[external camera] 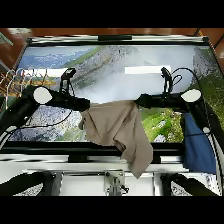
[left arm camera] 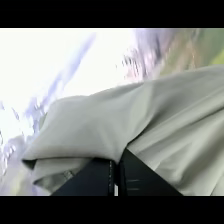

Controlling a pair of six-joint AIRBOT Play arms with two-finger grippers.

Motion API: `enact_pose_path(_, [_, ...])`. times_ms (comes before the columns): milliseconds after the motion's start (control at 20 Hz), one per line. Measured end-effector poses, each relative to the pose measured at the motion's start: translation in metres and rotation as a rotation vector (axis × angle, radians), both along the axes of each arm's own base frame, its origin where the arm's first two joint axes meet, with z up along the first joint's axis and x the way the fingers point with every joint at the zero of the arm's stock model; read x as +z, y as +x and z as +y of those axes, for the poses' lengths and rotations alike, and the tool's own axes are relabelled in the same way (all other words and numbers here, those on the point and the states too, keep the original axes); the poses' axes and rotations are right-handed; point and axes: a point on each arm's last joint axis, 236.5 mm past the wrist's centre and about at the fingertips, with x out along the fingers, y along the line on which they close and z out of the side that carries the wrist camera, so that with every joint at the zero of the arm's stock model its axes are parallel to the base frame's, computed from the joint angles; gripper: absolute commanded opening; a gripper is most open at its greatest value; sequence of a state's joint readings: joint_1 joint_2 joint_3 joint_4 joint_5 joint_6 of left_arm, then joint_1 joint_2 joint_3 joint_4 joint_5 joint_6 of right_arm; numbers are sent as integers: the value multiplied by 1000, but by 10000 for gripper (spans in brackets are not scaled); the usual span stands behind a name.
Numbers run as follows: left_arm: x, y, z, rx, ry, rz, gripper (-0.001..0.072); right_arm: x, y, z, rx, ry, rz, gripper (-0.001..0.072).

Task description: Fold the shirts.

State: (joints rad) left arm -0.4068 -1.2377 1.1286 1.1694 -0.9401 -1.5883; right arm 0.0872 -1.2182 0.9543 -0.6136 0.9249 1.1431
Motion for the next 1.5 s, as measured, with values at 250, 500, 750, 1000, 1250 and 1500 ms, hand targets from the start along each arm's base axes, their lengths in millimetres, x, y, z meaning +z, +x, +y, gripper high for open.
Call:
enact_pose_path(250, [-16,34,6,142,-53,21,720,8,43,0,-87,118,0,564])
enact_pose_path(500, [-10,13,68,148,20,213,477,50,24,-80,-71,-41,-15,562])
enact_pose_path(750, [-48,-62,105,89,82,442,630,27,-65,-181,-216,-277,194,563])
enact_pose_path(1000, [-102,-105,85,89,-18,553,630,-9,-124,-182,-270,-237,334,563])
enact_pose_path(1250, [-135,-108,62,73,-52,546,630,-17,-136,-174,-275,-194,365,563])
enact_pose_path(1500, [-147,-112,34,44,-84,548,627,-17,-137,-171,-278,-172,368,563])
